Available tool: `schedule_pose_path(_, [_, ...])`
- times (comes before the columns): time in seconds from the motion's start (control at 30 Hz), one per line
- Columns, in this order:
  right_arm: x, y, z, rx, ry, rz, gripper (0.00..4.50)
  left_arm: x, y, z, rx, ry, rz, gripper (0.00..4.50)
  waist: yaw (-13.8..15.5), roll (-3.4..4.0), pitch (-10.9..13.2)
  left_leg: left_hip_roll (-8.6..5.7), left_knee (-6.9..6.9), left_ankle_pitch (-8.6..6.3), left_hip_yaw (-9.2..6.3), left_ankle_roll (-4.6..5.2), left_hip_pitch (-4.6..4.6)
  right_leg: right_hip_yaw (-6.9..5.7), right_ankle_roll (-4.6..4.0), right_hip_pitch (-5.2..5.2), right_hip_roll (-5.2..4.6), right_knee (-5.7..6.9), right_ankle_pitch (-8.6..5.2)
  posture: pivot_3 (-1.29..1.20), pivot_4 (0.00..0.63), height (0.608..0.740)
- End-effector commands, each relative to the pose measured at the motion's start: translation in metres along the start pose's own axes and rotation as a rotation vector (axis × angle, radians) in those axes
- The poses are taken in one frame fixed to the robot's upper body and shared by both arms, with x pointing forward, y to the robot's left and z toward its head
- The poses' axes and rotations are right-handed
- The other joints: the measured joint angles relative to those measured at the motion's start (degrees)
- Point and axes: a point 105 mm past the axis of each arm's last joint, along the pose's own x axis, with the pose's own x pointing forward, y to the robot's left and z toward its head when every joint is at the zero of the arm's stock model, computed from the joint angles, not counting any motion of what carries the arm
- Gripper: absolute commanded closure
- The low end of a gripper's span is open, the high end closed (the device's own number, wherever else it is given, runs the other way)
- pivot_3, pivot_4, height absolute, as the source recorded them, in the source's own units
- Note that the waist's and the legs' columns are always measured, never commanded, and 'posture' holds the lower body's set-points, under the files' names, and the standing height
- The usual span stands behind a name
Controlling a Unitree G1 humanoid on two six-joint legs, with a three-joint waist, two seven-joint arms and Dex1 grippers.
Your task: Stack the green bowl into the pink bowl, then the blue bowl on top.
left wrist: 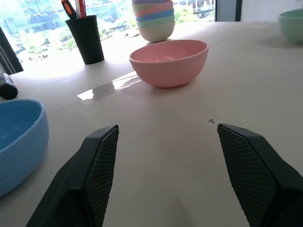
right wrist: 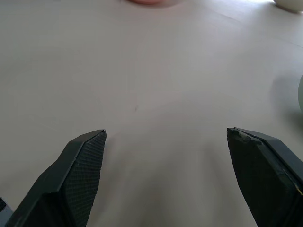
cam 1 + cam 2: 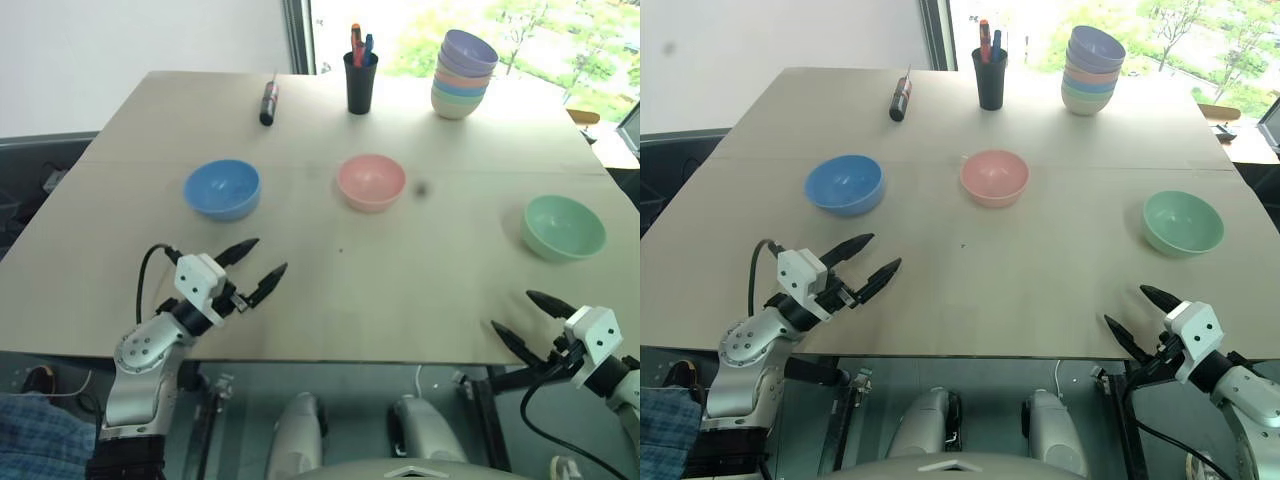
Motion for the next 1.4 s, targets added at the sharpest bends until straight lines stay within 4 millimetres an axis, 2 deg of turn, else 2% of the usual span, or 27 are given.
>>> schedule_pose_path(0.03, [-0.001,-0.008,0.011,-0.072,-0.014,-0.006,0.21,0.004,-0.002,0.010,0.004,-0.059,-0.026,0.96,0.0,0.00,0.0,0.00,0.00,0.00,0.00,0.00,0.00,0.00,0.00,0.00,0.00,0.00,0.00,0.00,0.150,0.740])
schedule_pose_path(0.2, [0.008,-0.013,0.020,-0.128,-0.017,0.000,0.21,0.008,0.005,0.015,-0.016,-0.095,0.028,0.96,0.0,0.00,0.0,0.00,0.01,0.00,0.00,0.00,0.02,0.01,0.00,0.02,0.01,0.00,0.00,0.00,0.150,0.740])
schedule_pose_path(0.27, [0.011,-0.015,0.020,-0.152,-0.003,0.005,0.21,0.012,0.011,0.023,-0.040,-0.139,0.065,0.96,0.0,-0.01,0.0,0.00,0.03,0.00,-0.01,0.00,0.02,0.00,0.01,0.03,0.00,0.01,0.01,0.00,0.150,0.740])
schedule_pose_path(0.33, [0.016,-0.020,0.019,-0.172,0.028,0.004,0.21,0.018,0.013,0.039,-0.054,-0.211,0.071,0.96,0.1,-0.01,0.0,0.00,0.04,0.00,-0.03,0.00,0.02,-0.02,0.01,0.04,0.01,0.01,0.00,0.00,0.150,0.740])
schedule_pose_path(0.43, [0.025,-0.029,0.021,-0.215,0.057,0.011,0.21,0.023,0.006,0.059,-0.073,-0.296,0.010,0.96,0.1,-0.01,0.0,0.00,0.04,0.00,-0.02,0.00,0.01,0.00,0.01,0.04,0.01,0.01,0.01,0.00,0.150,0.740])
schedule_pose_path(0.53, [0.038,-0.039,0.029,-0.291,0.065,0.029,0.21,0.025,0.003,0.067,-0.084,-0.325,-0.019,0.96,-0.2,0.00,0.0,-0.01,0.04,0.00,0.03,0.00,0.04,0.04,0.02,0.05,0.01,0.02,0.01,0.00,0.150,0.740])
schedule_pose_path(0.73, [0.082,-0.051,0.060,-0.512,0.085,0.140,0.21,0.026,0.003,0.072,-0.082,-0.349,-0.038,0.96,-0.3,0.03,0.0,0.00,0.00,0.00,0.08,0.00,0.37,0.10,0.01,0.28,0.05,0.02,0.01,0.00,0.150,0.740])
schedule_pose_path(0.87, [0.122,-0.039,0.095,-0.685,0.036,0.272,0.21,0.023,0.002,0.070,-0.079,-0.343,-0.034,0.96,-0.3,0.03,0.0,0.01,-0.03,0.00,0.17,0.00,0.49,0.17,0.01,0.34,0.04,0.02,0.01,0.00,0.150,0.740])
schedule_pose_path(1.0, [0.157,-0.028,0.118,-0.777,0.001,0.367,0.21,0.016,0.002,0.068,-0.067,-0.326,-0.004,0.96,-0.3,0.02,0.0,0.02,-0.11,0.00,0.20,0.00,0.49,0.18,-0.01,0.32,0.04,-0.03,0.00,0.00,0.150,0.740])
schedule_pose_path(1.17, [0.193,-0.022,0.133,-0.846,-0.009,0.417,0.21,0.005,0.000,0.064,-0.043,-0.302,0.044,0.96,-0.2,-0.02,0.1,0.02,-0.12,0.00,0.27,0.00,0.47,0.19,-0.02,0.30,0.00,-0.07,0.00,0.00,0.150,0.740])
schedule_pose_path(1.4, [0.231,-0.009,0.146,-0.928,-0.017,0.473,0.21,-0.009,-0.003,0.065,-0.013,-0.289,0.127,0.96,-0.5,0.02,0.1,0.06,-0.15,0.00,0.39,0.00,0.46,0.28,-0.03,0.22,0.01,-0.03,0.01,0.00,0.150,0.740])
